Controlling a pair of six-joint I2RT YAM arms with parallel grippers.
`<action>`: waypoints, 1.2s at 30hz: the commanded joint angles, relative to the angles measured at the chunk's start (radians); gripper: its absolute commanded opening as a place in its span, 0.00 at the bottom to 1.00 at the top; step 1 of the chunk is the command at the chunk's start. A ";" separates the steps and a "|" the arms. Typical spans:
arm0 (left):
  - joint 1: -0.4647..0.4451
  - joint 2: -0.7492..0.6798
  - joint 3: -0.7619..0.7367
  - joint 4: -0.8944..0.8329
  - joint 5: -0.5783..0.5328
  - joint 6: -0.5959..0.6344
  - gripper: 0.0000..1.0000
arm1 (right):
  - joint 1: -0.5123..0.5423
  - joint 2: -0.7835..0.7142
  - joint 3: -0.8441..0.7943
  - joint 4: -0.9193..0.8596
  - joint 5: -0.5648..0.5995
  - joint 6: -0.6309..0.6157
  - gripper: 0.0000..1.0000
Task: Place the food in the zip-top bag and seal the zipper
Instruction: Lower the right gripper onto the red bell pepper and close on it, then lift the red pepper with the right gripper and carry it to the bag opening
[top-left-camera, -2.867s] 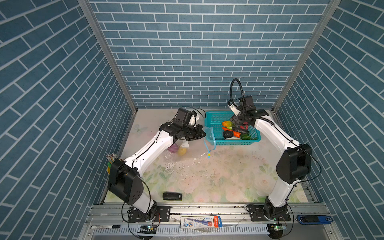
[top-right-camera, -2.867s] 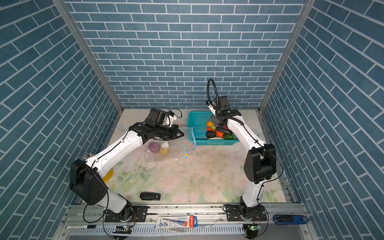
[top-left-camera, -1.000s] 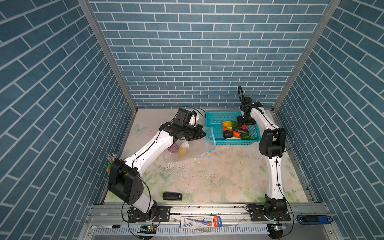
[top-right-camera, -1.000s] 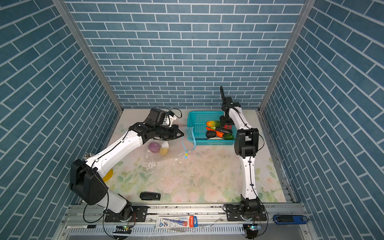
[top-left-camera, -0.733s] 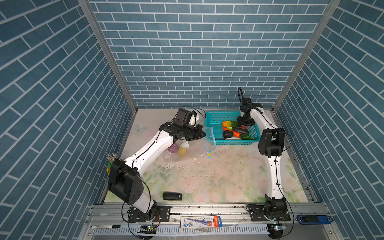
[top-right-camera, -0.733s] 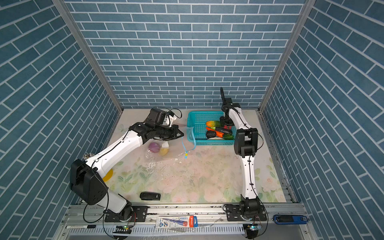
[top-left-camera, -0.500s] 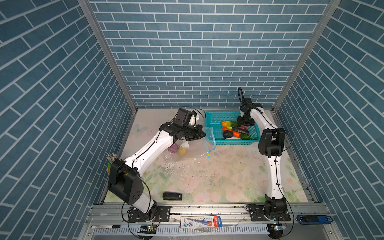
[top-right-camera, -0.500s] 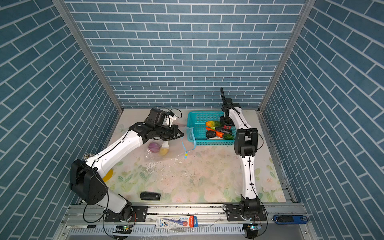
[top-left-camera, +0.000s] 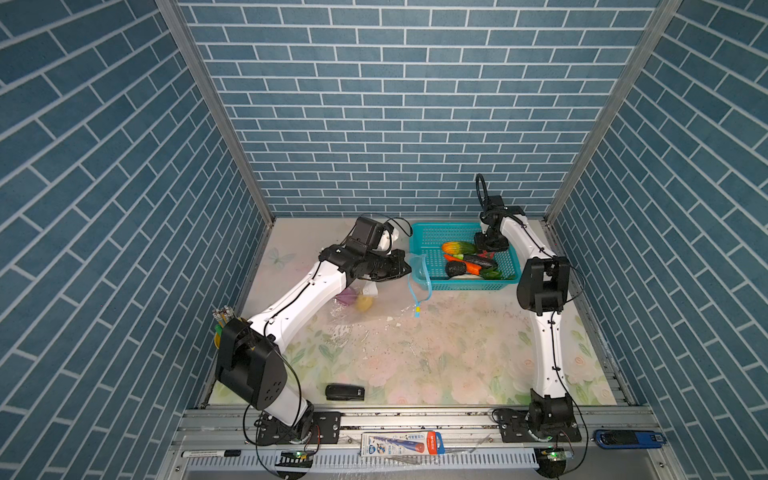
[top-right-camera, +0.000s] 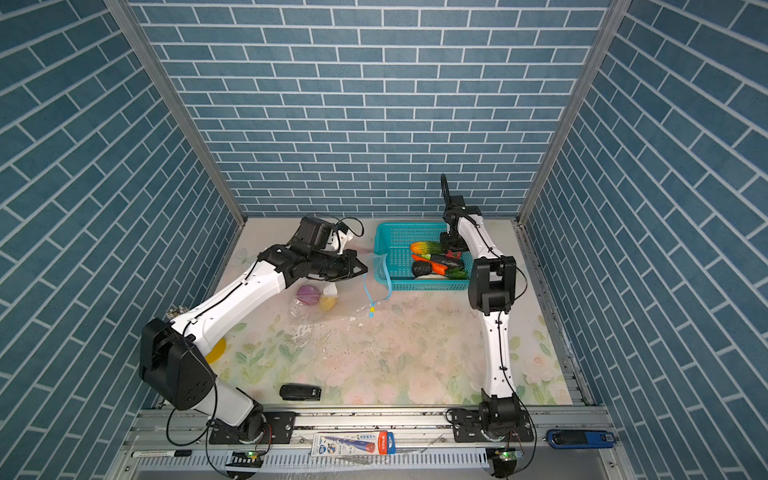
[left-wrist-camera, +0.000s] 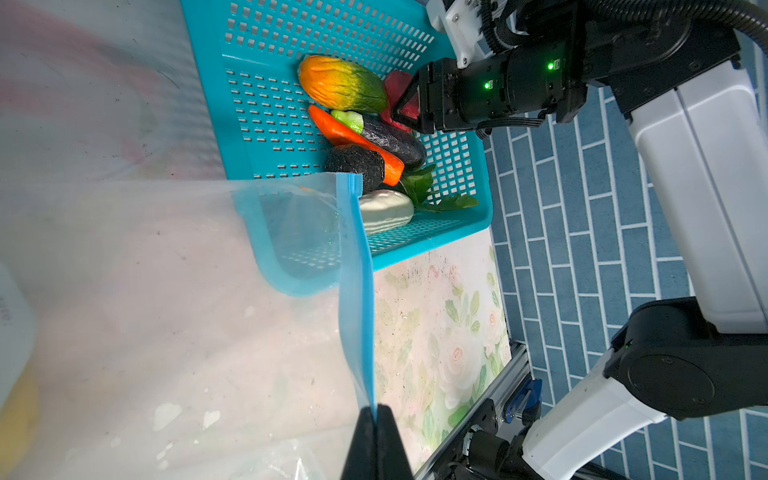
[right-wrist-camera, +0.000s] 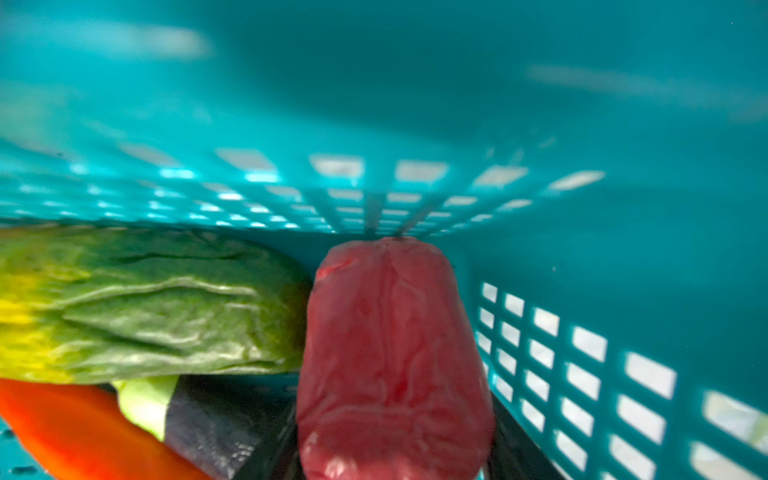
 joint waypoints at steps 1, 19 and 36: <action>-0.002 -0.007 0.006 -0.007 -0.011 0.014 0.00 | -0.004 -0.079 -0.030 0.011 -0.032 0.017 0.60; -0.002 -0.006 0.016 -0.020 -0.006 0.019 0.00 | -0.002 -0.212 -0.214 0.097 -0.081 -0.105 0.56; -0.002 0.026 0.073 -0.065 -0.009 0.033 0.00 | 0.000 -0.437 -0.436 0.125 -0.225 -0.346 0.52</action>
